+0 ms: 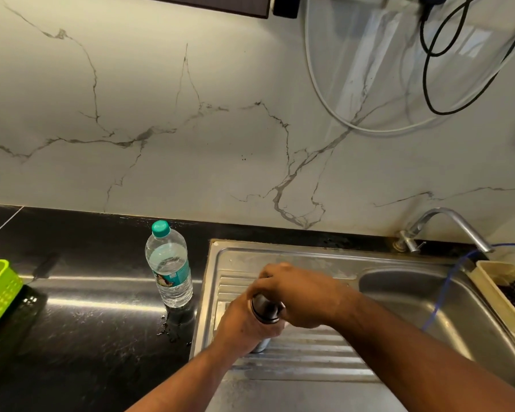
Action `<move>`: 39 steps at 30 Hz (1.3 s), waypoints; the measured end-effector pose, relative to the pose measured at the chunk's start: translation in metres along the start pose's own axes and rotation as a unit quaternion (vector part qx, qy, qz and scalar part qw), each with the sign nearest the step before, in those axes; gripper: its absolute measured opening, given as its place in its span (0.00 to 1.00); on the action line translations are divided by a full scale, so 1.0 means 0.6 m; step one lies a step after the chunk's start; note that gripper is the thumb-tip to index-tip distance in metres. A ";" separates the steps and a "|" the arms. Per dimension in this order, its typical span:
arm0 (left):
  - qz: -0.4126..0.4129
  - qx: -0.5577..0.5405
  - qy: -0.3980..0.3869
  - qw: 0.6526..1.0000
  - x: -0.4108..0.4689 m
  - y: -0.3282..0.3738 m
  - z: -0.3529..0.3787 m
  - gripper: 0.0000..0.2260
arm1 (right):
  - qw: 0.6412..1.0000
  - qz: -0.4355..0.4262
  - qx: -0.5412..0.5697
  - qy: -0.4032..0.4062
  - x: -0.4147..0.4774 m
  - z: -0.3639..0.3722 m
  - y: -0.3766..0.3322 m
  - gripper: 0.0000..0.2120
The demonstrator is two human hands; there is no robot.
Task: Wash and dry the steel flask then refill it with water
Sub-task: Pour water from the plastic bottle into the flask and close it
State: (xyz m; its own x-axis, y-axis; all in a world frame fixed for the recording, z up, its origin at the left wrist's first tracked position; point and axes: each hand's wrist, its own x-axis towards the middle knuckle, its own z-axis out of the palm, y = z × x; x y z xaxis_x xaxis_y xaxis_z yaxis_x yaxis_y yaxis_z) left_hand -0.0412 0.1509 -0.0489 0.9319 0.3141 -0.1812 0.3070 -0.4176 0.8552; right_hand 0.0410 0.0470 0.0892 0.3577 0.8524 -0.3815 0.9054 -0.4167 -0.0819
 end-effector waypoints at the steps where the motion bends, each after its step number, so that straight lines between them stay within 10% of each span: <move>1: 0.000 0.015 -0.002 1.000 0.000 0.002 0.001 0.21 | 1.000 0.019 0.010 0.006 0.001 -0.001 -0.003 0.31; 13: -0.019 -0.025 -0.002 1.000 -0.004 0.010 -0.007 0.18 | 0.990 0.091 -0.088 0.061 0.019 0.002 -0.016 0.30; 19: 0.039 -0.071 -0.053 0.995 -0.001 -0.002 -0.027 0.23 | 0.997 -0.041 0.066 0.019 0.024 0.034 0.049 0.39; 24: 0.001 -0.022 0.005 1.000 -0.002 0.023 -0.009 0.22 | 0.893 -0.096 0.385 0.213 0.040 0.106 0.054 0.23; 30: -0.002 -0.170 0.082 0.982 -0.024 0.012 0.028 0.18 | 0.800 0.091 0.435 0.404 0.041 0.169 -0.030 0.19; 39: 0.060 -0.080 -0.113 0.989 0.008 0.002 -0.039 0.30 | 0.843 -0.060 0.492 0.209 0.027 0.130 0.037 0.38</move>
State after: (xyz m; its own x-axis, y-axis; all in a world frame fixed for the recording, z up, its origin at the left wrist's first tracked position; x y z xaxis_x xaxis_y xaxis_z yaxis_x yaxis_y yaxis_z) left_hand -0.0412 0.1720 -0.0372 0.9846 0.0647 -0.1624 0.1744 -0.2953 0.9394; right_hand 0.0493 0.0268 0.0094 0.5120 0.8587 0.0246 0.3865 -0.2047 -0.8993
